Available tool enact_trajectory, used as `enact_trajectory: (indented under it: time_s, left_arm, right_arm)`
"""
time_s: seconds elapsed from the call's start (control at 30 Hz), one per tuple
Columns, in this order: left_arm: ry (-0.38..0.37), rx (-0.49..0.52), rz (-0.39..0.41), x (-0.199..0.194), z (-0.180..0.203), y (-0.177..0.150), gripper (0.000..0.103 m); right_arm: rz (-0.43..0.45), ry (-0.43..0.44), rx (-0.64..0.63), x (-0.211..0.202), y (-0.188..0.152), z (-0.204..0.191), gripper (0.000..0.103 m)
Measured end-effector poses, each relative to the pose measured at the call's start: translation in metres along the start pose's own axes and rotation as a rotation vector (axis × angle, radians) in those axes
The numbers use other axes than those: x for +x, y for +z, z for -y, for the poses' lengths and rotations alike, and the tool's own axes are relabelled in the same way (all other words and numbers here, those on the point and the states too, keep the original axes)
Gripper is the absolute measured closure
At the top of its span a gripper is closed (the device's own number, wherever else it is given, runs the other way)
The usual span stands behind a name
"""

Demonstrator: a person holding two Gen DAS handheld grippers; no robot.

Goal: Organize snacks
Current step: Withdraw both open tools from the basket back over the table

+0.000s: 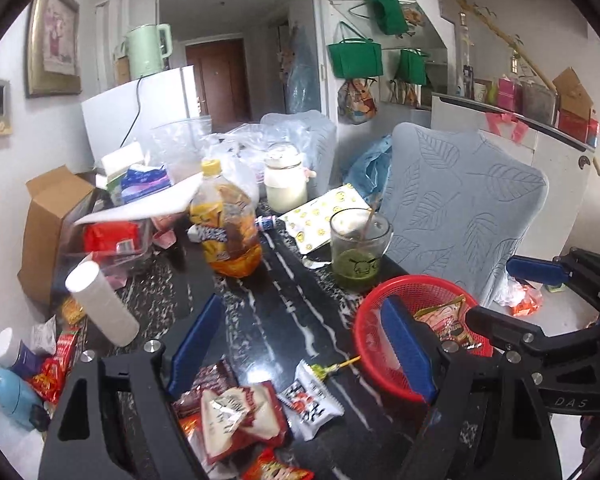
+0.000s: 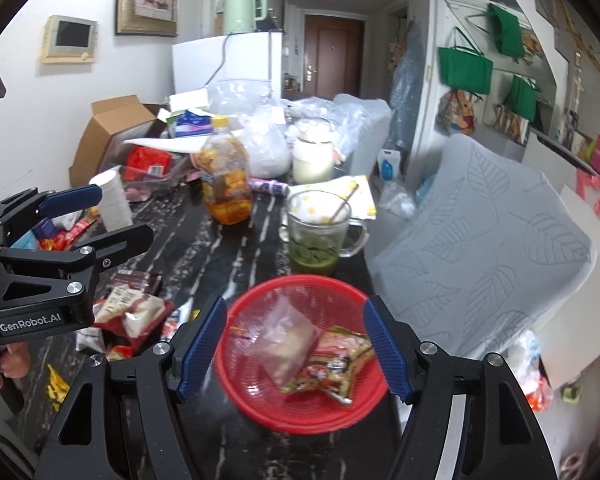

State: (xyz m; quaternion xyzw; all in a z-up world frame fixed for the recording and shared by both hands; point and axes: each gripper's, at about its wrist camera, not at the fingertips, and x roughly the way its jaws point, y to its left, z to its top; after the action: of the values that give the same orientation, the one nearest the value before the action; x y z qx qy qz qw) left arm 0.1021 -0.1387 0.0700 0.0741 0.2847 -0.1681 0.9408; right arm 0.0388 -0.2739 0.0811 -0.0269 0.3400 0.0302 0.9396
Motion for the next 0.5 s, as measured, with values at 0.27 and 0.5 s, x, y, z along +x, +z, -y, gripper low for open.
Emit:
enact_trajectory:
  time_s: [0.27,0.5]
  left_arm:
    - [0.010,-0.014,-0.017,-0.023,-0.022,-0.025,0.022]
    - [-0.009,-0.026,-0.023,-0.044,-0.036,-0.051,0.022]
  right_arm:
    - [0.015,0.040,-0.041,-0.009,-0.006,-0.033,0.032]
    - [0.010,0.096,-0.077,-0.013,-0.020,-0.062,0.032]
